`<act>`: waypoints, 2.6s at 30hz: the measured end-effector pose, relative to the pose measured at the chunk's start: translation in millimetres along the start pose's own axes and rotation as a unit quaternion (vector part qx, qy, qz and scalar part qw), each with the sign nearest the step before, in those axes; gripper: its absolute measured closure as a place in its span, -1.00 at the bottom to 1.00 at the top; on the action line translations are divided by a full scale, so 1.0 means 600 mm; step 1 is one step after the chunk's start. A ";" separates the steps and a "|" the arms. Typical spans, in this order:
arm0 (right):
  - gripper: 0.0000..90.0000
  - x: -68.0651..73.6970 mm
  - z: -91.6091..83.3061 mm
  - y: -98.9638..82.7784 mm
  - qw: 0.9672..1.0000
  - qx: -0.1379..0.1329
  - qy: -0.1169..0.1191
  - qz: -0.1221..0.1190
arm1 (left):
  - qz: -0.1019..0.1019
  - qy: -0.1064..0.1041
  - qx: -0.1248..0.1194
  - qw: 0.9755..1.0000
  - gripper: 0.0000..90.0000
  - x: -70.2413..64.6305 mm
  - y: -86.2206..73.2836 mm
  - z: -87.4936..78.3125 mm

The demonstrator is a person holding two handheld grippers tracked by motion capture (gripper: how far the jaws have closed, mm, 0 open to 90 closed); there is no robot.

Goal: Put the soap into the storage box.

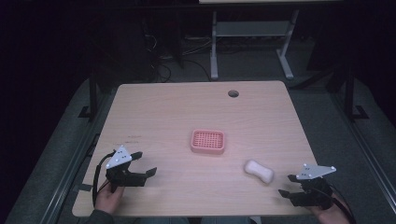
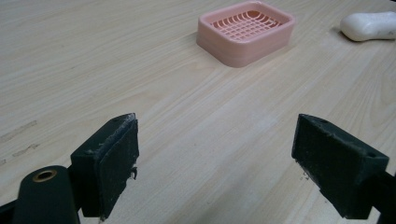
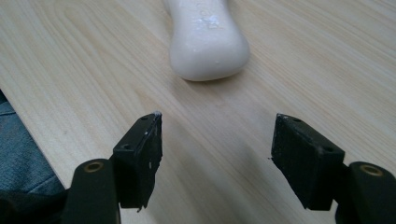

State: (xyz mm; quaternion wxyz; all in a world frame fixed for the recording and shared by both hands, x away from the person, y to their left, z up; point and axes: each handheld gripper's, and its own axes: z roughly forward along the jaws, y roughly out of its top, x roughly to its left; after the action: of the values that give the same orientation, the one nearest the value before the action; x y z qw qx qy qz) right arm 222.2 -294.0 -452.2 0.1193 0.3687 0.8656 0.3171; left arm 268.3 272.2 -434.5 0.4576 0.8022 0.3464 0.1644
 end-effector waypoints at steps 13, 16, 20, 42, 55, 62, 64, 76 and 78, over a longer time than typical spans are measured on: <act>-0.30 0.013 0.014 0.035 0.999 0.021 0.005 -0.028 | 0.002 0.000 0.000 1.000 -0.68 -0.002 -0.001 0.001; -0.30 0.013 0.017 0.046 0.999 0.032 0.002 -0.038 | 0.001 0.000 0.004 1.000 -0.68 -0.001 -0.001 0.001; -0.29 0.013 0.019 0.057 0.998 0.037 0.004 -0.044 | 0.003 0.001 0.004 1.000 -0.68 -0.003 -0.002 0.002; -0.28 0.019 0.045 0.115 0.995 0.066 0.001 -0.076 | 0.003 0.000 0.000 1.000 -0.68 -0.001 -0.001 0.000; -0.25 0.022 0.087 0.145 0.991 0.097 0.011 -0.094 | 0.007 -0.001 0.004 1.000 -0.68 -0.002 0.000 0.001; -0.16 0.017 0.098 0.152 0.990 0.104 0.015 -0.090 | 0.007 -0.002 0.004 1.000 -0.68 -0.002 0.000 0.001; -0.12 0.015 0.103 0.154 0.990 0.110 0.016 -0.093 | 0.007 -0.003 0.003 1.000 -0.68 -0.002 0.000 0.001; 0.04 0.009 0.118 0.157 0.987 0.127 0.035 -0.091 | 0.005 -0.002 -0.001 1.000 -0.68 -0.001 0.000 0.001; 0.04 0.009 0.120 0.157 0.987 0.128 0.036 -0.090 | 0.002 -0.002 -0.003 1.000 -0.68 -0.002 0.000 0.001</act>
State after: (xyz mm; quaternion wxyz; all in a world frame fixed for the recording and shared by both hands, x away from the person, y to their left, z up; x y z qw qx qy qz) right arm 303.1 -207.3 -447.8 0.0681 0.2901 0.9323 0.2052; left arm 267.7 271.0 -434.9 0.4605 0.8019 0.3431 0.1650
